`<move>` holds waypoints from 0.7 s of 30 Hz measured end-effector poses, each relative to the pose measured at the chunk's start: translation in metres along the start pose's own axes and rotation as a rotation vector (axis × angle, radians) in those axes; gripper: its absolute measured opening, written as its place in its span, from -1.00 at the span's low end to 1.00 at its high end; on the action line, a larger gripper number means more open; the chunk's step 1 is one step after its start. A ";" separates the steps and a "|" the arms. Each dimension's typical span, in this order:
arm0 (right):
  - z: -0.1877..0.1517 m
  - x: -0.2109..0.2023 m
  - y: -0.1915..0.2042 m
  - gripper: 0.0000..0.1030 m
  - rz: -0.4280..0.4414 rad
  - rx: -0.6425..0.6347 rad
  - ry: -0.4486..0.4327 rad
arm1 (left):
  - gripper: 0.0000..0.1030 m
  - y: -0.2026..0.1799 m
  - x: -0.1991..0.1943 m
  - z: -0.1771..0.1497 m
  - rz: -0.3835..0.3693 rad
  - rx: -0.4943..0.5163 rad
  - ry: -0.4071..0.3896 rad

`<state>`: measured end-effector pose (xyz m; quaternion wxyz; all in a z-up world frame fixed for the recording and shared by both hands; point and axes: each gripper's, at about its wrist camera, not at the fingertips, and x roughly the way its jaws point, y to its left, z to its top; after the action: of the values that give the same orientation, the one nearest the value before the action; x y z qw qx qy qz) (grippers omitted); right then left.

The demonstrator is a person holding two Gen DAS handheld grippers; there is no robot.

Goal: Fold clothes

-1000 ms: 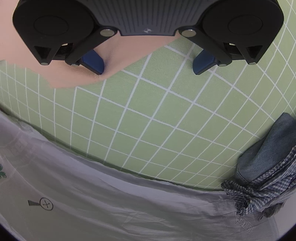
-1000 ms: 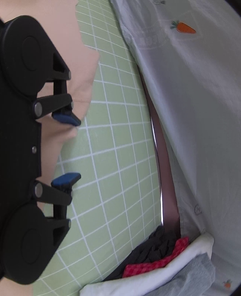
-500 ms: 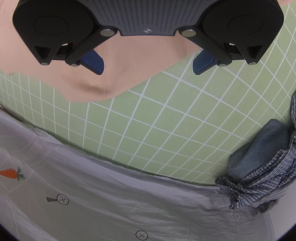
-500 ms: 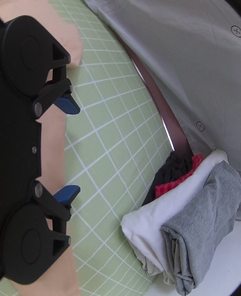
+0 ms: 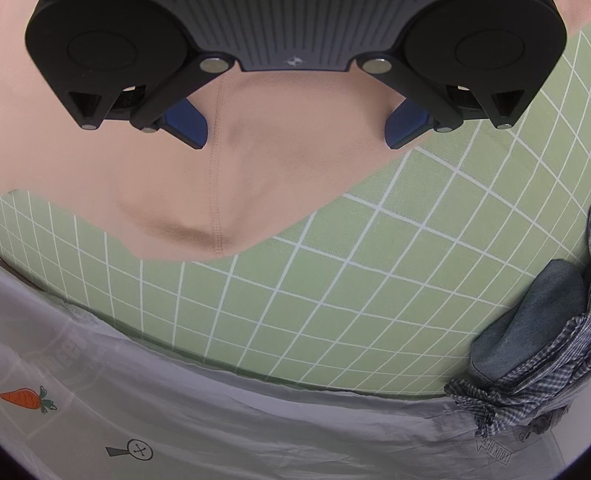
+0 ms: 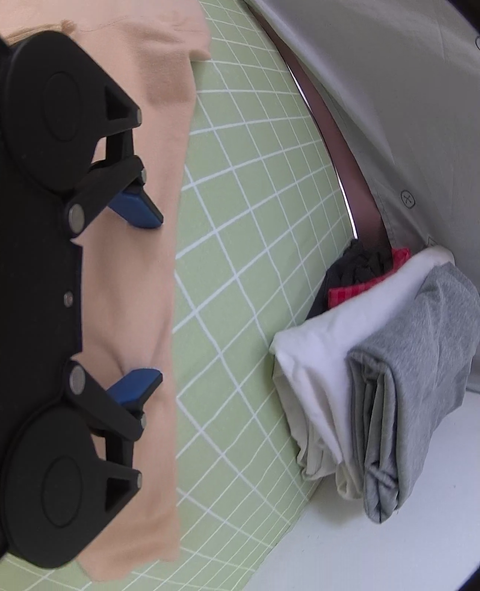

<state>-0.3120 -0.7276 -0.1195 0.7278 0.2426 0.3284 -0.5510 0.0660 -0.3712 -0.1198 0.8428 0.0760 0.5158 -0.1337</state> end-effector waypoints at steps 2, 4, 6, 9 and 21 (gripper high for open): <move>-0.002 -0.003 -0.007 0.61 -0.019 0.016 0.010 | 0.96 0.002 0.001 -0.001 0.000 0.002 -0.004; -0.003 -0.005 -0.012 0.61 -0.043 0.026 0.017 | 0.96 0.003 0.000 -0.001 -0.002 0.004 -0.007; -0.004 -0.007 -0.018 0.71 -0.071 0.056 0.028 | 0.96 0.006 -0.001 0.000 -0.006 -0.015 -0.007; -0.004 -0.006 -0.027 0.76 -0.058 0.077 0.050 | 0.95 0.013 -0.012 0.002 -0.026 -0.050 -0.022; -0.033 -0.083 -0.004 1.00 0.107 0.005 0.041 | 0.97 0.093 -0.098 -0.052 -0.043 -0.088 -0.090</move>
<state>-0.3379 -0.6513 -0.0795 0.7488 0.2727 0.3284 -0.5070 0.0078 -0.2546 -0.0572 0.8645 0.0216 0.4844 -0.1321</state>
